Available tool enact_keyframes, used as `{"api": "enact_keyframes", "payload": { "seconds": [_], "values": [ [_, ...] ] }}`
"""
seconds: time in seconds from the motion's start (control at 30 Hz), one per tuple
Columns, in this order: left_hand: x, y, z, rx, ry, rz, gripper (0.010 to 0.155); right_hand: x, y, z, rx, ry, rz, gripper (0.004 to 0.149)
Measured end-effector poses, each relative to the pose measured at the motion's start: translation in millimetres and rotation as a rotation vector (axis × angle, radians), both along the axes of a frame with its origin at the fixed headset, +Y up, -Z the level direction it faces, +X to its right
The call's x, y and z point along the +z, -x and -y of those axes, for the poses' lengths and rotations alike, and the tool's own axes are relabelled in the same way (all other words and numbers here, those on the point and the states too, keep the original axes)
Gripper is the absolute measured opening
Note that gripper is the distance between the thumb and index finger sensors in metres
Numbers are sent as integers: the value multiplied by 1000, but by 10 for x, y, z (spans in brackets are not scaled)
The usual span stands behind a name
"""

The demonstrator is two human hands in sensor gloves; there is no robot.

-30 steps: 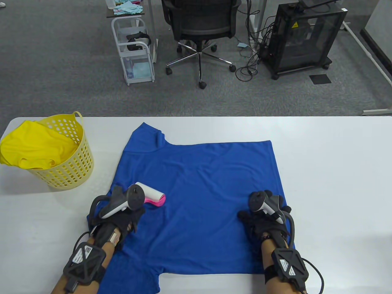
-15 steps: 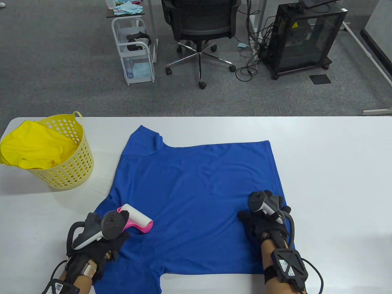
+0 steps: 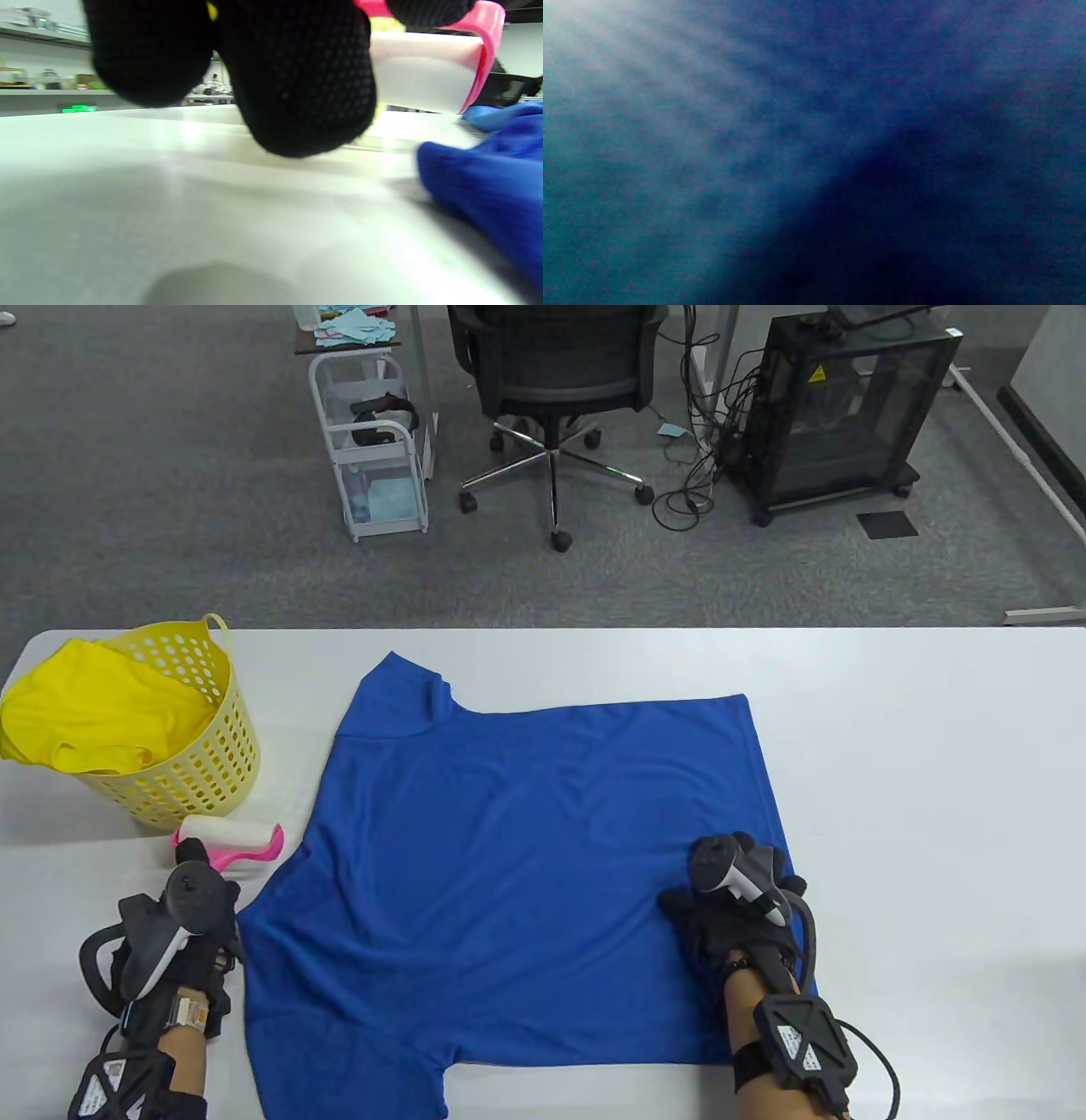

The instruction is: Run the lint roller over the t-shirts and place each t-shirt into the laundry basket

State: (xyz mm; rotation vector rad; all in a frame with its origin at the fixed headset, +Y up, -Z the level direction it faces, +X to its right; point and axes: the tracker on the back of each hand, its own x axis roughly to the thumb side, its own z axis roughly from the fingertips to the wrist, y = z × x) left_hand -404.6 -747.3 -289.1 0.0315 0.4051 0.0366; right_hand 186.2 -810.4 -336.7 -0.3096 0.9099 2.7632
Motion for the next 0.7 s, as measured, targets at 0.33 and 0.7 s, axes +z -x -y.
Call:
{"api": "enact_keyframes", "payload": {
  "seconds": [0.33, 0.7],
  "values": [
    [-129, 33, 196, -92, 213, -103, 68, 0, -1, 2, -7, -5, 0, 81],
    [128, -777, -198, -146, -42, 534, 74, 280, -130, -880, 34, -348, -115, 90]
  ]
}}
